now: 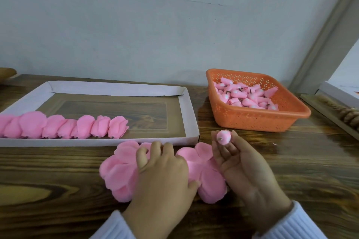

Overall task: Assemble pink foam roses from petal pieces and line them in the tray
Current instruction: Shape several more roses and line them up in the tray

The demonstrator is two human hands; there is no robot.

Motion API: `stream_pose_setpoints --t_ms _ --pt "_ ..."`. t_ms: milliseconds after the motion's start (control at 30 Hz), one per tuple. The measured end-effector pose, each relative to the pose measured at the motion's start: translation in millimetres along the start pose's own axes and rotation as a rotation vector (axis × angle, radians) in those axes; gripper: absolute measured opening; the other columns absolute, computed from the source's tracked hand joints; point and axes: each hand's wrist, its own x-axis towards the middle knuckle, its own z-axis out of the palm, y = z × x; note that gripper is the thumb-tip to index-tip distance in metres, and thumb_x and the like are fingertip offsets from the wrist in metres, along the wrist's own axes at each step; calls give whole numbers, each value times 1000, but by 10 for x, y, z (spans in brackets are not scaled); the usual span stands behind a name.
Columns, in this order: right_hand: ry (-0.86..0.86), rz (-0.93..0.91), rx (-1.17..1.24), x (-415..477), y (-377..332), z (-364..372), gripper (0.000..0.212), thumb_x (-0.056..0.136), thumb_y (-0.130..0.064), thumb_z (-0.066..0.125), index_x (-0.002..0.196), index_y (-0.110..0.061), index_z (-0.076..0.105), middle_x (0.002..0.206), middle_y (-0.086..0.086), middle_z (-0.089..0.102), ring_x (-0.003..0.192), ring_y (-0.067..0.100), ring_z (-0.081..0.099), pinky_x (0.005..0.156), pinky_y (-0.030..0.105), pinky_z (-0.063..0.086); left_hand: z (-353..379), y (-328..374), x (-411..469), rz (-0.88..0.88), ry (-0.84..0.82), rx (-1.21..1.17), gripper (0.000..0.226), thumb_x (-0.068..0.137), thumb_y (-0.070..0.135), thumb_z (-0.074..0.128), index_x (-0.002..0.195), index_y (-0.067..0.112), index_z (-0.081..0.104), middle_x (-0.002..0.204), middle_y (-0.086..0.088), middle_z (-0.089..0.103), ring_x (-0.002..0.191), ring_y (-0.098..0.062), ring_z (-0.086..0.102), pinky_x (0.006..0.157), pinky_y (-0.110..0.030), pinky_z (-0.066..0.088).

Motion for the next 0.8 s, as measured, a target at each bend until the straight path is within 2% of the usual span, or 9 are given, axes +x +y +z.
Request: stream_pose_setpoints --t_ms 33,100,167,233,500,700,800 --pt "-16 -13 -7 16 -7 -14 19 93 -10 55 81 1 64 81 18 72 79 24 72 73 32 59 -1 19 0 -4 12 -3 33 82 65 37 86 32 39 94 6 26 104 -20 27 84 -43 13" --pt "-42 -31 -22 43 -16 -39 18 93 -11 55 81 0 65 82 18 72 77 22 73 73 31 60 -24 32 -21 -21 37 -5 36 79 64 47 88 29 52 92 6 31 103 -21 34 82 -42 15" --pt "-47 -45 -33 63 -16 -56 18 93 -12 55 83 0 64 82 18 72 76 22 73 72 30 60 -54 38 -41 -18 78 -44 41 60 59 73 74 21 65 80 2 48 89 -26 52 78 -42 22" --pt "-40 -62 -38 77 -17 -70 16 94 -12 54 87 -1 64 84 17 72 77 22 73 70 29 60 -25 54 -80 16 126 -90 41 43 47 86 59 16 66 69 -3 56 74 -30 58 75 -42 26" --pt "-22 -65 -58 76 2 -97 19 95 -11 54 83 -1 63 79 18 72 73 21 73 65 28 60 15 136 -129 16 269 -83 37 35 26 91 57 15 64 66 -2 57 70 -28 62 79 -42 28" --pt "-14 -65 -67 71 10 -90 17 95 -11 54 84 -1 63 78 16 73 73 21 74 66 27 60 43 139 -124 103 275 -213 33 39 19 90 56 22 62 62 4 57 63 -23 59 69 -37 25" --pt "-23 -87 -82 56 12 -83 16 95 -11 55 85 -2 64 80 16 73 76 21 73 68 28 60 33 91 -87 113 256 -242 36 46 15 90 56 22 56 57 5 54 55 -20 56 61 -37 37"
